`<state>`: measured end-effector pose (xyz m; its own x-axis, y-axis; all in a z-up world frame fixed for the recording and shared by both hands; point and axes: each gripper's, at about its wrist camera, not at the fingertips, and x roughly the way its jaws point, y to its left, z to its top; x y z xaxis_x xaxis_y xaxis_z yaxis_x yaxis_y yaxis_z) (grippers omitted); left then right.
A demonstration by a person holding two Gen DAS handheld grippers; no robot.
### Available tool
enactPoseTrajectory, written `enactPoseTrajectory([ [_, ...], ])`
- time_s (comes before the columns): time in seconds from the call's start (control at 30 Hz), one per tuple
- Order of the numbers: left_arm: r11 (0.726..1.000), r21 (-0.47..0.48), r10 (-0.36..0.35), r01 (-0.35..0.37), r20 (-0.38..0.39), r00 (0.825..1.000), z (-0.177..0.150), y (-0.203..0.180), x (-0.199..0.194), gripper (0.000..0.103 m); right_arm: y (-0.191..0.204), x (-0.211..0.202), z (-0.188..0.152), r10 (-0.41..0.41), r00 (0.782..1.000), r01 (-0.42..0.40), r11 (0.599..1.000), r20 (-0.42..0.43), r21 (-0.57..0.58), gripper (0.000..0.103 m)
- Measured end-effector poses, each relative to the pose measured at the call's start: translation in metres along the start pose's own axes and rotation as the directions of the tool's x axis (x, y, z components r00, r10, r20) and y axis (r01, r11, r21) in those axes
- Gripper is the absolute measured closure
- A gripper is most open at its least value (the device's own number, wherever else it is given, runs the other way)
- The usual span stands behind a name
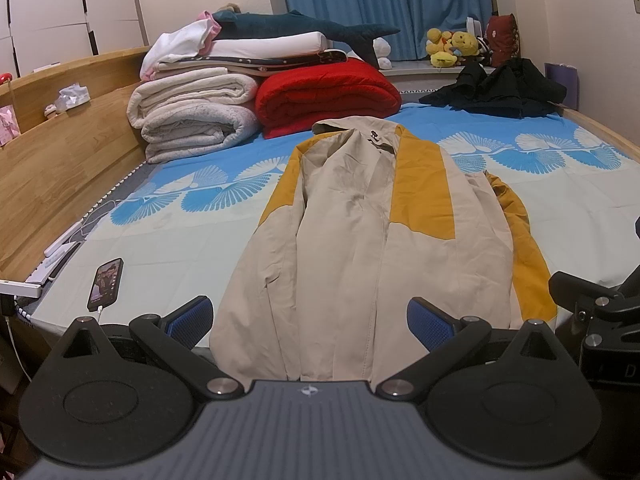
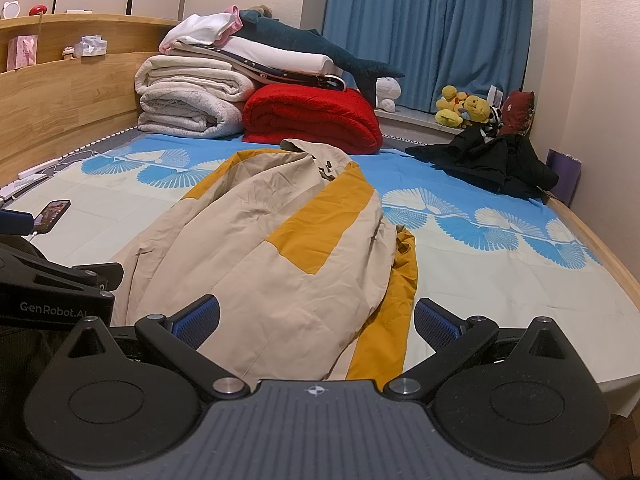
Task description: Fold large clothes
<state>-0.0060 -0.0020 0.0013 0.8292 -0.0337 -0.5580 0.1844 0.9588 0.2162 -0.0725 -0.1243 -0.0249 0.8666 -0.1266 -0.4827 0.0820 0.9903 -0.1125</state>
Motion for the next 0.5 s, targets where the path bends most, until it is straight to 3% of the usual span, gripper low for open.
enactPoseTrajectory([
  [0.5, 1.0, -0.001, -0.001, 0.001, -0.001, 1.0, 0.0008, 0.0004, 0.0005, 0.0, 0.0, -0.0002, -0.0004, 0.002, 1.0, -0.002, 1.0, -0.003, 0.001, 0.001],
])
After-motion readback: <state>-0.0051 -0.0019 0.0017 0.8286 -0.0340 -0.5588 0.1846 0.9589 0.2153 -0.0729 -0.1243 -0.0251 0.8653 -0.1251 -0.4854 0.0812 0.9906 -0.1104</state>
